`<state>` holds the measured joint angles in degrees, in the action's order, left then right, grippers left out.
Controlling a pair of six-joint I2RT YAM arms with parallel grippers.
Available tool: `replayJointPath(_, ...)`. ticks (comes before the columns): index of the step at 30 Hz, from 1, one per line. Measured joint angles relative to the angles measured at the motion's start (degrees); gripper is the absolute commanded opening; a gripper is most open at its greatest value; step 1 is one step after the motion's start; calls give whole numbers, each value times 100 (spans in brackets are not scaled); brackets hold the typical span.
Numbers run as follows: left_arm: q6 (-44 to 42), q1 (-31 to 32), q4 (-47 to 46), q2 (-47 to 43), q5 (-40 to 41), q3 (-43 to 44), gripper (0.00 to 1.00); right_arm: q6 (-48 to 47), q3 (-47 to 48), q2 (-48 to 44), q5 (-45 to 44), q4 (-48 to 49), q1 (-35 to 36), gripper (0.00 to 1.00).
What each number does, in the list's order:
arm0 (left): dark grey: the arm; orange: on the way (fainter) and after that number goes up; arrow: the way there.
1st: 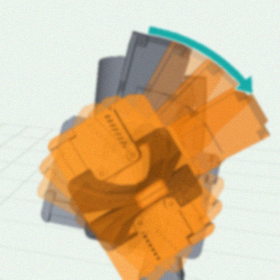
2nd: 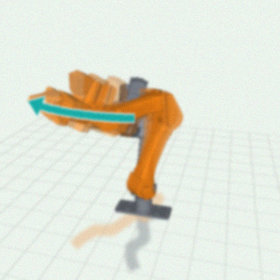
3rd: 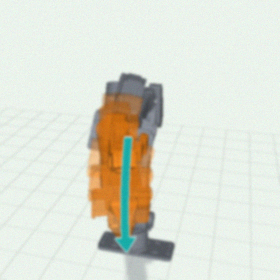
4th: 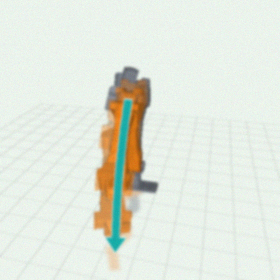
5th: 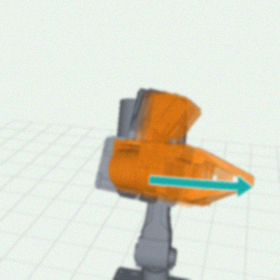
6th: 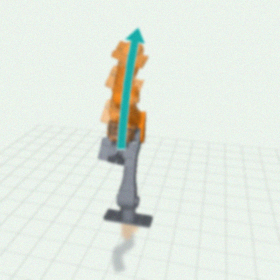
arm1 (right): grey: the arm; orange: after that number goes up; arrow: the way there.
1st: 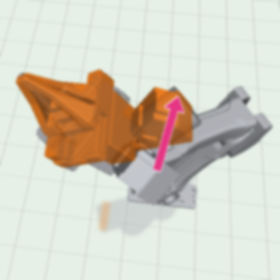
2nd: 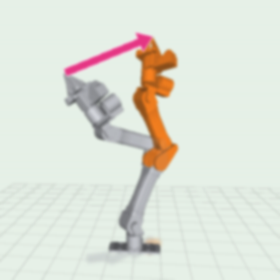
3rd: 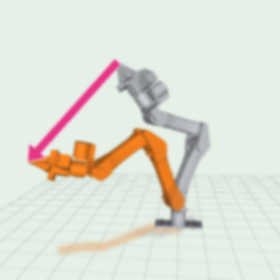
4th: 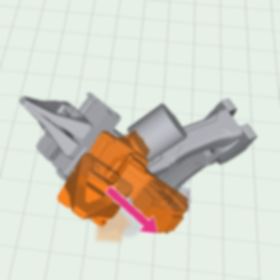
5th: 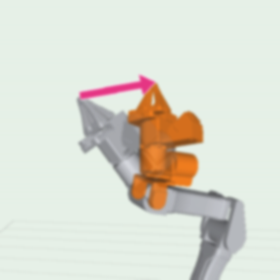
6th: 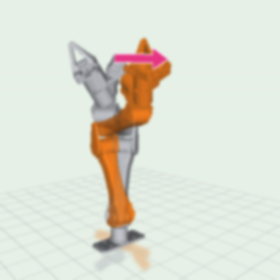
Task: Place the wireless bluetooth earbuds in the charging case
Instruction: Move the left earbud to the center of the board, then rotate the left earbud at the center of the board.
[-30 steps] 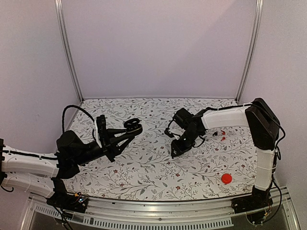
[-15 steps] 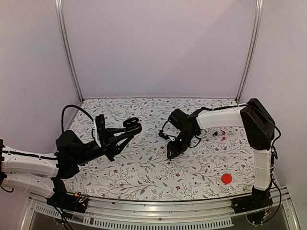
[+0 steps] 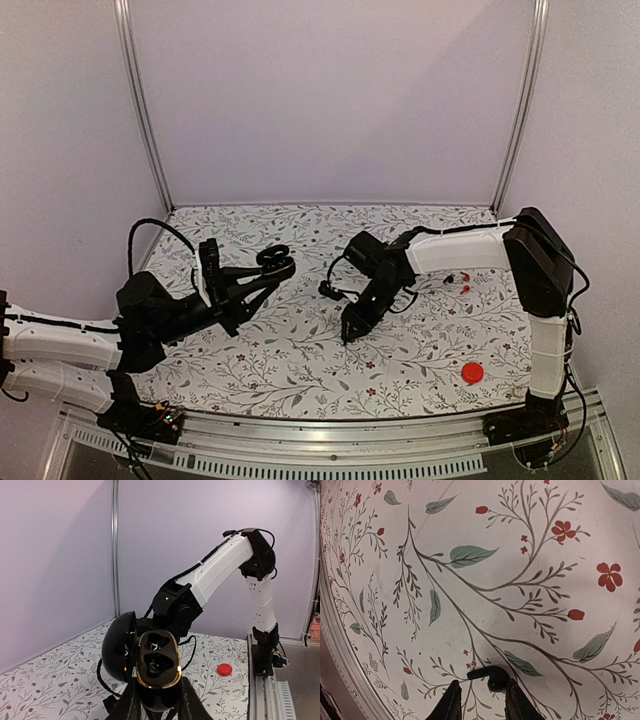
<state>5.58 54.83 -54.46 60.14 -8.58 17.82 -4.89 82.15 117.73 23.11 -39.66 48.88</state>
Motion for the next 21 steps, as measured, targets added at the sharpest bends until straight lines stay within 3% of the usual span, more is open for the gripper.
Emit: replayJointPath(21,0,-22,-13,0,-4,-2,17,162,7,-208,-267,-63,-17,26)
